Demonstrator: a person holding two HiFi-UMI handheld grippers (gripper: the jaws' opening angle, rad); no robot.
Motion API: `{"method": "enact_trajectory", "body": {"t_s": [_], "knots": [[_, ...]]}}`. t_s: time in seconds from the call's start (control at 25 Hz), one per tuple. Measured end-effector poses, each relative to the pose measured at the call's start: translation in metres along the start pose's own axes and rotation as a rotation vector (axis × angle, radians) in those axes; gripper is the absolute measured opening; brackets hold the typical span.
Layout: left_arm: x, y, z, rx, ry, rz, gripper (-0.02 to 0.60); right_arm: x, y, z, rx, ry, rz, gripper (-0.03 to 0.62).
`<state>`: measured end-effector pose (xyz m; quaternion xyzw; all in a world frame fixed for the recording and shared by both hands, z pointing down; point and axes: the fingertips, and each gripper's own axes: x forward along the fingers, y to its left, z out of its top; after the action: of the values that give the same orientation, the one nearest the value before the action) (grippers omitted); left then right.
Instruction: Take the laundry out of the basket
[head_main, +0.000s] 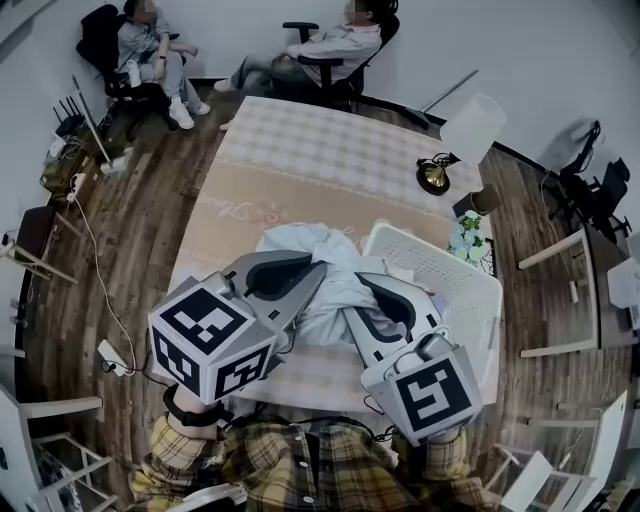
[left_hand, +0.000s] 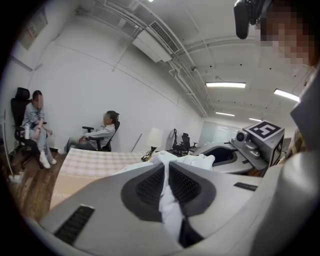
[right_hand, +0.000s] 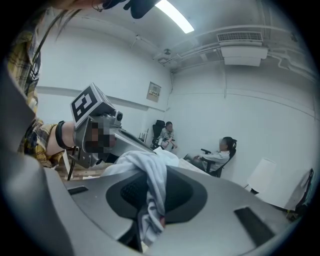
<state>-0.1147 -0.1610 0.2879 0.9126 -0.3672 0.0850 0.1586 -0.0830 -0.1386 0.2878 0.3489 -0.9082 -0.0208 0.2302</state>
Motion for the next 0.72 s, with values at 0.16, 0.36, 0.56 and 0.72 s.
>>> {"method": "enact_trajectory", "body": {"t_s": [0.16, 0.36, 0.56, 0.72], "knots": [[-0.031, 0.034, -0.007, 0.0, 0.015, 0.017, 0.038, 0.033, 0.03, 0.015, 0.009, -0.009, 0.019, 0.092], [-0.066, 0.073, -0.02, 0.004, 0.041, 0.051, 0.038, 0.074, 0.064, 0.026, 0.033, -0.022, 0.053, 0.092], [-0.072, 0.084, -0.043, -0.023, 0.092, 0.069, 0.038, 0.089, 0.08, 0.01, 0.089, -0.023, 0.092, 0.092], [-0.069, 0.098, -0.078, -0.045, 0.129, 0.078, 0.038, 0.108, 0.092, -0.019, 0.131, 0.013, 0.092, 0.093]]}}
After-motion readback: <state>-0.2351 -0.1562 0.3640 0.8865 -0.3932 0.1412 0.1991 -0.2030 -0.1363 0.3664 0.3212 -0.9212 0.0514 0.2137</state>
